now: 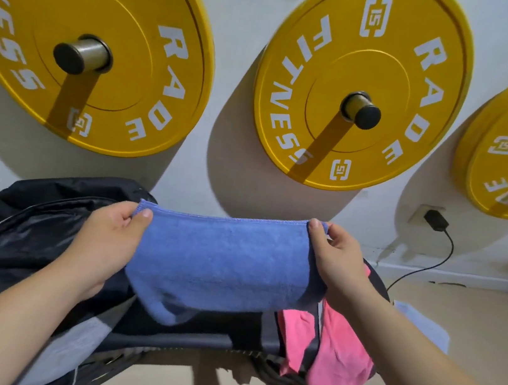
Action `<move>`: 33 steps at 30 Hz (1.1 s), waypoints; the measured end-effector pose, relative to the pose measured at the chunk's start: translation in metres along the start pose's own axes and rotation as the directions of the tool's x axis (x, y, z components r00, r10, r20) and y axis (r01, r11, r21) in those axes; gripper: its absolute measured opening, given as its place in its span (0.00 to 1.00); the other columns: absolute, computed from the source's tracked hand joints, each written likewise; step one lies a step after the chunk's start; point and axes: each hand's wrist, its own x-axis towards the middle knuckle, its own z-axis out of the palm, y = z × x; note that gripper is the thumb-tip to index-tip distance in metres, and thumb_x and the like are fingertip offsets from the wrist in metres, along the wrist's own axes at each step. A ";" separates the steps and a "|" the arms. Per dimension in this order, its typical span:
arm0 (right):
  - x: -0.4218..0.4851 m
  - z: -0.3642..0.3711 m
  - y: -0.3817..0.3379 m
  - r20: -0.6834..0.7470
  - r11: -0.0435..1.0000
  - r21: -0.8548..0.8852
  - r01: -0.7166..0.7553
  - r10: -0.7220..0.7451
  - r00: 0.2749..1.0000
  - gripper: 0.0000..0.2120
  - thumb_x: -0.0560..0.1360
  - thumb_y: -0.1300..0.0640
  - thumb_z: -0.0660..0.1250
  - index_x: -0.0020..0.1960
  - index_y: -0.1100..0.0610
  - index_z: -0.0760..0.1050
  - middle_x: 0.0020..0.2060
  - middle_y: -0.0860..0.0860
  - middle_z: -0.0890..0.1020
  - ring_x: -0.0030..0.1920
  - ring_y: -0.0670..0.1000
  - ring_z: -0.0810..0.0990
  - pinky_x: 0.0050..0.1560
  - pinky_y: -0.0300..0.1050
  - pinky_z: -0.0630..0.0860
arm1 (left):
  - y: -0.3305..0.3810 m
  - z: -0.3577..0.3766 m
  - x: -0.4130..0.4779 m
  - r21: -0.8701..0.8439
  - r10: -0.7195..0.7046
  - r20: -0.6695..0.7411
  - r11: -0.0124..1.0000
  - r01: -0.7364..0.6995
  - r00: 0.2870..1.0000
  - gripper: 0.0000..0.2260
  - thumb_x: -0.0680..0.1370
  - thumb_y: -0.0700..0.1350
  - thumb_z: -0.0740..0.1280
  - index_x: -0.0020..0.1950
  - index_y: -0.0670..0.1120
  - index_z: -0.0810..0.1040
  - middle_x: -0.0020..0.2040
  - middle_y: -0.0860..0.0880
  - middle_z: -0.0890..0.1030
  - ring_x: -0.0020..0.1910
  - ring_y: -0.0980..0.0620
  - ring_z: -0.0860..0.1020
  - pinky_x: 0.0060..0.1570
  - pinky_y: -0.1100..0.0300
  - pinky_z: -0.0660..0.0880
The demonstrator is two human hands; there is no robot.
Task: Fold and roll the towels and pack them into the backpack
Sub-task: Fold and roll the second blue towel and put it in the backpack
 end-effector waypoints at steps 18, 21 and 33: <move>0.006 -0.013 0.027 -0.025 0.998 -0.004 -0.057 0.057 0.998 0.11 0.81 0.52 0.67 0.42 0.54 0.80 0.35 0.52 0.77 0.37 0.53 0.74 0.32 0.46 0.77 | -0.006 -0.017 -0.003 -0.021 -0.059 0.233 0.998 0.065 0.971 0.26 0.75 0.58 0.70 0.53 0.34 0.78 0.42 0.46 0.76 0.39 0.49 0.73 0.49 0.48 0.81; 0.004 -0.013 0.024 -0.016 0.999 -0.014 -0.050 0.050 0.999 0.10 0.81 0.52 0.67 0.46 0.56 0.80 0.37 0.56 0.78 0.38 0.54 0.75 0.32 0.47 0.79 | 0.000 -0.016 -0.009 0.013 -0.073 0.224 0.997 0.072 0.972 0.14 0.82 0.48 0.67 0.49 0.36 0.80 0.39 0.44 0.76 0.38 0.48 0.73 0.43 0.49 0.81; 0.000 -0.012 0.023 -0.056 0.997 0.048 -0.064 0.067 0.996 0.12 0.82 0.53 0.66 0.47 0.62 0.78 0.39 0.59 0.76 0.39 0.54 0.76 0.35 0.48 0.83 | 0.004 0.005 -0.017 0.101 0.055 0.127 0.993 -0.068 0.990 0.21 0.78 0.51 0.68 0.36 0.37 0.67 0.32 0.46 0.65 0.33 0.51 0.63 0.39 0.55 0.62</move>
